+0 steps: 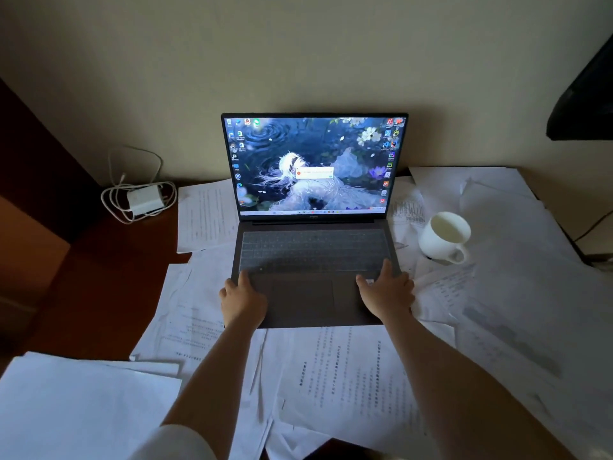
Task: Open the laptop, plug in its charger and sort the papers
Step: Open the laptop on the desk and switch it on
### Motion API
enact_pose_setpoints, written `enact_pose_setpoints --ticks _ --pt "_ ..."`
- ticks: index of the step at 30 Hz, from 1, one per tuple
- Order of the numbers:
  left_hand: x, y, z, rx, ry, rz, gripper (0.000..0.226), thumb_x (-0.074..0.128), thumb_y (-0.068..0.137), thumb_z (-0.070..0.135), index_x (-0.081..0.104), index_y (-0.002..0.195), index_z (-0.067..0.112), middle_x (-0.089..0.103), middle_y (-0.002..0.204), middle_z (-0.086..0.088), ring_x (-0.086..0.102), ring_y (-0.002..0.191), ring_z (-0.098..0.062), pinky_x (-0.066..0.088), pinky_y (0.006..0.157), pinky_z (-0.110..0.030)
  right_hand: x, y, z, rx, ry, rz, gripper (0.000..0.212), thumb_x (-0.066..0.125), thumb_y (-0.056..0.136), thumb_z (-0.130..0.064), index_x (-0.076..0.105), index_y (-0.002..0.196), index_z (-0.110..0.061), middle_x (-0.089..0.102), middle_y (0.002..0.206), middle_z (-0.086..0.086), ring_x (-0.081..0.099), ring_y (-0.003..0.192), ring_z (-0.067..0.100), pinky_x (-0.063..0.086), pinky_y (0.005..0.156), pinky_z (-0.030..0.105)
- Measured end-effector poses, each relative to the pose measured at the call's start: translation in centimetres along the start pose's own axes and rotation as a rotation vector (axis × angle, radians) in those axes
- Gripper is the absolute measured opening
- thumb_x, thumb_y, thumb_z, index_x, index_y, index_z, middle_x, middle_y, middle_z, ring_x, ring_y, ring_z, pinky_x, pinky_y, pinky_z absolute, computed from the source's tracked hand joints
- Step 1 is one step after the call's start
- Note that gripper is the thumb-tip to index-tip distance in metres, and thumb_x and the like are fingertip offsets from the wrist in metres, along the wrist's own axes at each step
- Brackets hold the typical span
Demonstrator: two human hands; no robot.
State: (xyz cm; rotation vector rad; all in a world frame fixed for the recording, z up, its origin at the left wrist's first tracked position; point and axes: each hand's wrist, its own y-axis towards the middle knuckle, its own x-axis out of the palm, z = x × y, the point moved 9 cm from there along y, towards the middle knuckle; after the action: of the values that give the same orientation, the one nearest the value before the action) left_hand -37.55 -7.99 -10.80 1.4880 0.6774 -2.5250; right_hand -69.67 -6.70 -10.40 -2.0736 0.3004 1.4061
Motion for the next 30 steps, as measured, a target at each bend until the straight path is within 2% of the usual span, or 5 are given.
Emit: enact_pose_setpoints --ticks 7,17,21,24,30 --pt "0.6 -0.1 0.0 -0.016 0.008 0.0 0.05 0.041 0.096 0.02 0.029 0.144 0.023 0.03 0.145 -0.014 0.029 0.132 -0.036 0.039 0.106 -0.052 -0.2 0.6 0.0 -0.047 0.066 0.031 0.073 0.046 0.086 -0.06 0.024 0.145 -0.023 0.028 0.144 0.024 0.026 0.134 0.039 0.028 0.109 0.049" --pt "1.2 -0.3 0.1 0.017 0.109 -0.061 0.052 0.039 0.095 0.025 0.024 0.145 0.024 0.022 0.148 -0.016 0.025 0.134 -0.037 0.032 0.11 -0.051 -0.1 0.3 0.4 -0.107 0.043 -0.005 0.067 0.049 0.088 -0.052 0.028 0.144 -0.022 0.027 0.143 0.023 0.025 0.134 0.038 0.03 0.109 0.045" --pt "1.8 -1.1 0.4 0.048 0.202 -0.116 0.058 0.036 0.098 0.03 0.012 0.15 0.027 -0.002 0.157 -0.018 0.006 0.143 -0.039 0.018 0.117 -0.051 0.5 -0.4 -0.1 -0.108 -0.111 -0.054 0.075 0.045 0.089 -0.058 0.017 0.148 -0.021 0.013 0.151 0.027 0.011 0.141 0.04 0.018 0.115 0.048" --pt "1.8 -1.3 0.2 0.077 0.2 -0.127 0.058 0.039 0.097 0.034 0.016 0.15 0.026 -0.002 0.158 -0.016 0.007 0.144 -0.037 0.02 0.116 -0.052 0.9 -1.7 -1.3 -0.145 -0.172 -0.054 0.078 0.043 0.089 -0.061 0.012 0.149 -0.022 0.001 0.155 0.024 0.0 0.144 0.038 0.009 0.116 0.05" --pt "2.0 -2.5 0.2 0.17 0.289 -0.18 0.058 0.036 0.098 0.034 0.012 0.15 0.029 -0.006 0.16 -0.008 -0.001 0.145 -0.038 0.02 0.114 -0.057 5.2 -5.8 -5.5 -0.462 -0.329 -0.171 0.092 0.039 0.081 -0.075 -0.001 0.151 -0.03 -0.016 0.157 0.013 -0.011 0.144 0.036 0.001 0.115 0.055"
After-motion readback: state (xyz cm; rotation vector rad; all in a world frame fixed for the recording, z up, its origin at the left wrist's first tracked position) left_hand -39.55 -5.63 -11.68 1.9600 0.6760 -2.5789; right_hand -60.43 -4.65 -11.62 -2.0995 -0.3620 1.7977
